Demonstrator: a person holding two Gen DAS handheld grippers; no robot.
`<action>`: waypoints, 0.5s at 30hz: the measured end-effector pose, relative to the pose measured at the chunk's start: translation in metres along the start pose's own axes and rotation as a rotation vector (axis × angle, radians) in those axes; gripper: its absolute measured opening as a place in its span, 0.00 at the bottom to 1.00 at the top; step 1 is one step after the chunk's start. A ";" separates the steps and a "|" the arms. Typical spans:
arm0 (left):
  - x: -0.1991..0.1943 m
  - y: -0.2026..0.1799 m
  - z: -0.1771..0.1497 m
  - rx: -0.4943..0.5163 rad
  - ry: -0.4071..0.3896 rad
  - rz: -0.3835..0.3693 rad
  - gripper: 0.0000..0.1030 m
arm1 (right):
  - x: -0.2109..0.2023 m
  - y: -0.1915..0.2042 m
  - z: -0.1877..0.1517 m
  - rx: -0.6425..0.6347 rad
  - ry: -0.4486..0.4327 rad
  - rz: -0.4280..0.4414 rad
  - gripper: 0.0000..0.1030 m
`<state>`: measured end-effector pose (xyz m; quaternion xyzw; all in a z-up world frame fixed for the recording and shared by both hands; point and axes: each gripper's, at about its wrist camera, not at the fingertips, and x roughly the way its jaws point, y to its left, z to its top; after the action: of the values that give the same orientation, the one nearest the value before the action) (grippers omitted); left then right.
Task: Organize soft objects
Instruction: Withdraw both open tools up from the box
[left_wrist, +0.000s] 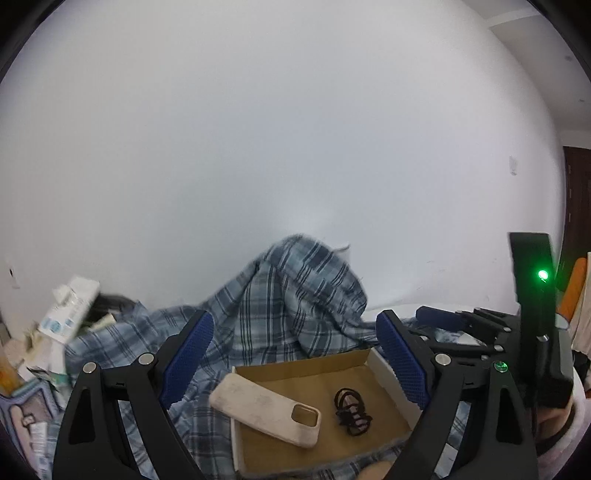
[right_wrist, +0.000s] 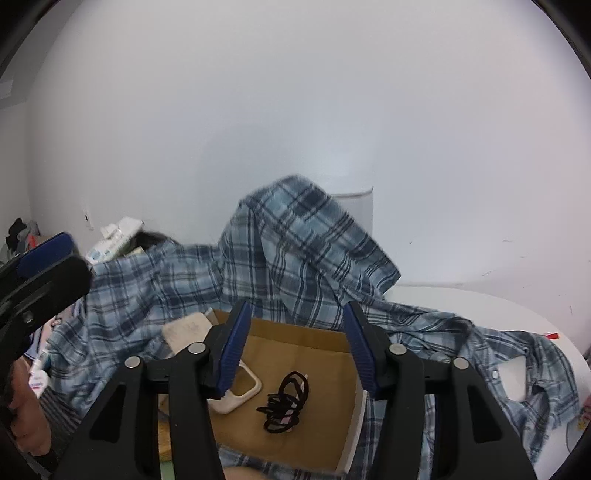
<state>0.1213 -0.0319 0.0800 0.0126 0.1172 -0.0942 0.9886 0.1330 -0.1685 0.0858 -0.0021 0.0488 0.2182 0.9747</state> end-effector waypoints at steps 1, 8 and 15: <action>-0.013 -0.003 0.001 0.003 -0.012 0.018 0.88 | -0.010 0.002 0.000 -0.003 -0.010 -0.008 0.50; -0.056 -0.005 -0.013 -0.058 -0.010 -0.010 0.88 | -0.067 0.009 -0.015 0.023 -0.060 -0.006 0.50; -0.072 -0.014 -0.046 -0.057 0.041 -0.022 0.88 | -0.095 0.008 -0.054 0.022 -0.039 -0.013 0.50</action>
<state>0.0392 -0.0304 0.0522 -0.0151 0.1402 -0.1014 0.9848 0.0385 -0.2028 0.0410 0.0124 0.0320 0.2113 0.9768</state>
